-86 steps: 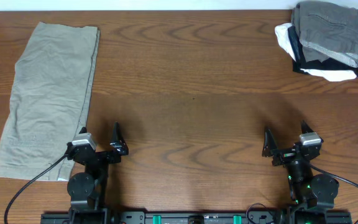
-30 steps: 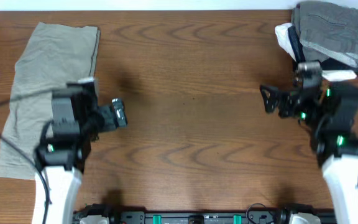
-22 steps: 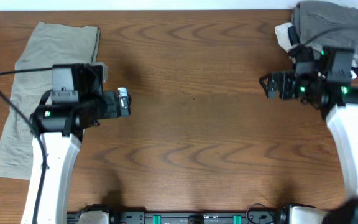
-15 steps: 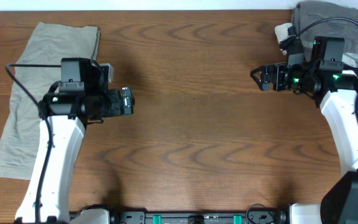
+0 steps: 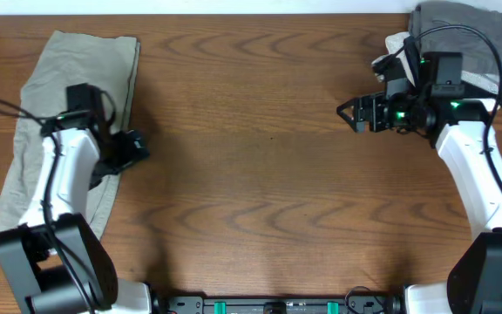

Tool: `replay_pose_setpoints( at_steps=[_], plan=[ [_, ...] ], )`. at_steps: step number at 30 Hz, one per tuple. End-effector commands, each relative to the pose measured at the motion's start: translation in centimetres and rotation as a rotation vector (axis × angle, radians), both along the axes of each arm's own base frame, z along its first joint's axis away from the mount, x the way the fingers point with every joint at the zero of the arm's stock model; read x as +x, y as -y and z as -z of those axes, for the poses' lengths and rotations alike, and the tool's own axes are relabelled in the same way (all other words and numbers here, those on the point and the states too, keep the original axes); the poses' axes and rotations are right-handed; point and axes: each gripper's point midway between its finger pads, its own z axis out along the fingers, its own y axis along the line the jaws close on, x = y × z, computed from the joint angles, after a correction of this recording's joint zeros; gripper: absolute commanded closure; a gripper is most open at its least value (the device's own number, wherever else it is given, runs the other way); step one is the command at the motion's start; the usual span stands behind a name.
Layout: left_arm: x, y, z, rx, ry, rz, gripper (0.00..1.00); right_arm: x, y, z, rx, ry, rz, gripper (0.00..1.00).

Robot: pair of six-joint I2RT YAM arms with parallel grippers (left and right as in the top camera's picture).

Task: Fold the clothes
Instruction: 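Reach the left gripper to the khaki shorts and grasp the fabric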

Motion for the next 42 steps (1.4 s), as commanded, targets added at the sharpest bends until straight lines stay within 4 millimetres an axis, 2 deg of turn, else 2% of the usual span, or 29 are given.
replay_pose_setpoints(
  at_steps=[1, 8, 13, 21, 26, 31, 39, 41, 42],
  plan=[
    [-0.2, -2.8, 0.6, 0.035, -0.012, -0.102, 0.02, 0.3, -0.9, 0.0, -0.053, 0.014, -0.017, 0.12],
    [0.8, -5.5, 3.5, 0.042, 0.012, -0.17, 0.02, 0.4, -3.2, -0.4, -0.065, 0.053, -0.067, 0.12],
    [2.0, -5.9, 5.2, 0.045, 0.025, -0.169, 0.02, 0.5, -3.9, -0.6, -0.069, 0.076, -0.083, 0.12],
    [1.6, -5.8, 7.3, 0.031, -0.026, -0.168, 0.03, 0.5, -4.0, -0.6, -0.069, 0.075, -0.084, 0.16],
    [1.7, -5.9, 8.2, 0.029, -0.033, -0.167, 0.2, 0.5, -3.8, -0.5, -0.08, 0.073, -0.077, 0.21],
    [1.9, -5.9, 8.4, 0.031, -0.032, -0.157, 0.42, 0.8, -3.2, -0.2, -0.114, 0.073, -0.054, 0.23],
    [2.1, -5.9, 8.2, 0.026, -0.028, -0.155, 0.54, 1.0, -2.6, 0.0, -0.145, 0.079, -0.036, 0.24],
    [2.1, -5.5, 7.8, 0.006, -0.029, -0.151, 0.6, 1.1, -2.5, 0.0, -0.151, 0.08, -0.032, 0.25],
    [2.2, -5.0, 7.5, -0.016, -0.026, -0.145, 0.67, 1.1, -2.5, 0.0, -0.151, 0.08, -0.032, 0.25]
  ],
)
